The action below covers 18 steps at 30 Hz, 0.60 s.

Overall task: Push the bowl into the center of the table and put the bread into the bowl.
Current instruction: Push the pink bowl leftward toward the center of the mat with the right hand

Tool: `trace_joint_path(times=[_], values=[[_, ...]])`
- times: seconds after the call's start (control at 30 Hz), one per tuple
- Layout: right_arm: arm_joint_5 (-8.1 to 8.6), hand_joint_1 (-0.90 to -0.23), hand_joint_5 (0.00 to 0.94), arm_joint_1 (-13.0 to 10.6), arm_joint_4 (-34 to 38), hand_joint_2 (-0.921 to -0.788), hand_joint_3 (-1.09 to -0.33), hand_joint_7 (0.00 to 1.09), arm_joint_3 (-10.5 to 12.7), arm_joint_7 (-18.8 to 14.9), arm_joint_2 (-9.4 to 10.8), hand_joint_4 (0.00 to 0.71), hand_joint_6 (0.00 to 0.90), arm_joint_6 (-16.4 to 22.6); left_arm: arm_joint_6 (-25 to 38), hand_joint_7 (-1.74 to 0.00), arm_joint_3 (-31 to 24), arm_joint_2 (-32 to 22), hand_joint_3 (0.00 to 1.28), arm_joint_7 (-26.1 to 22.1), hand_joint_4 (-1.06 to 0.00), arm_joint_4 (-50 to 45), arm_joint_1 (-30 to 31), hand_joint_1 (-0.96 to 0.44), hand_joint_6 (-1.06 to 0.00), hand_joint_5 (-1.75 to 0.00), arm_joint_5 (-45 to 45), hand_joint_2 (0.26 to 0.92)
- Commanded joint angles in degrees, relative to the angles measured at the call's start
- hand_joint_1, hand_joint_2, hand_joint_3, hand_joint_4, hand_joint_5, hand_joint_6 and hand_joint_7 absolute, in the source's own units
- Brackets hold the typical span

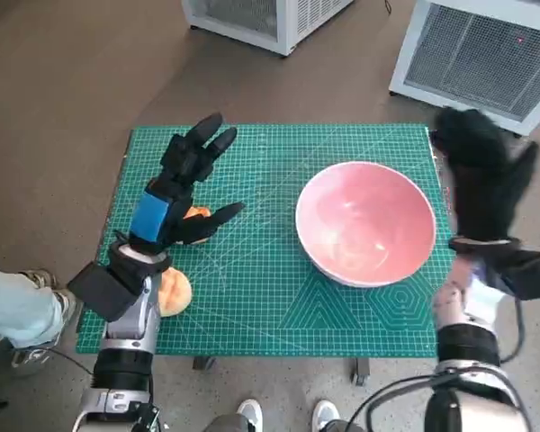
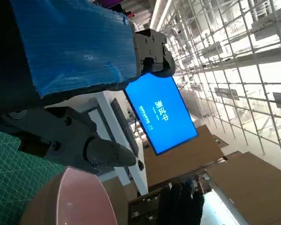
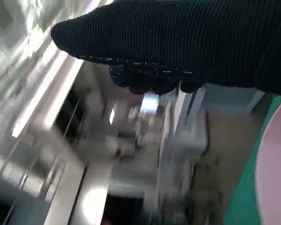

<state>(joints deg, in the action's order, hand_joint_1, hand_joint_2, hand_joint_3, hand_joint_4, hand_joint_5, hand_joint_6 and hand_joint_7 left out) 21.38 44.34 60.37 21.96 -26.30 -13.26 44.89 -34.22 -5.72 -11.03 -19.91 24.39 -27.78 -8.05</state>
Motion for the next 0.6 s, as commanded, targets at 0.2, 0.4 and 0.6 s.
trace_joint_path(times=[0.2,0.4,0.6], values=[[-2.88,-0.608,0.005,0.61,10.13,-0.921,-0.79,0.39,1.98,10.34,-2.68,0.246,0.131,-2.72,-0.94,-0.51,-0.67,-0.22,0.15,0.81,-0.28,0.24,0.23,-0.26,-0.03,-0.17,-0.17,0.921],[-2.42,-0.572,0.01,0.47,12.67,-0.921,-0.804,0.4,3.46,12.78,-2.39,0.258,0.159,-5.96,-0.97,-0.5,-0.77,-0.38,0.16,1.04,-0.28,0.25,0.3,-0.26,-0.03,-0.17,0.09,0.921],[-2.65,-0.552,0.009,0.15,14.02,-0.921,-0.808,0.39,4.12,14.02,-1.37,0.26,0.178,-9.41,-1.03,-0.5,-0.81,-0.49,0.16,1.12,-0.28,0.3,0.24,-0.27,-0.03,-0.17,0.29,0.921]])
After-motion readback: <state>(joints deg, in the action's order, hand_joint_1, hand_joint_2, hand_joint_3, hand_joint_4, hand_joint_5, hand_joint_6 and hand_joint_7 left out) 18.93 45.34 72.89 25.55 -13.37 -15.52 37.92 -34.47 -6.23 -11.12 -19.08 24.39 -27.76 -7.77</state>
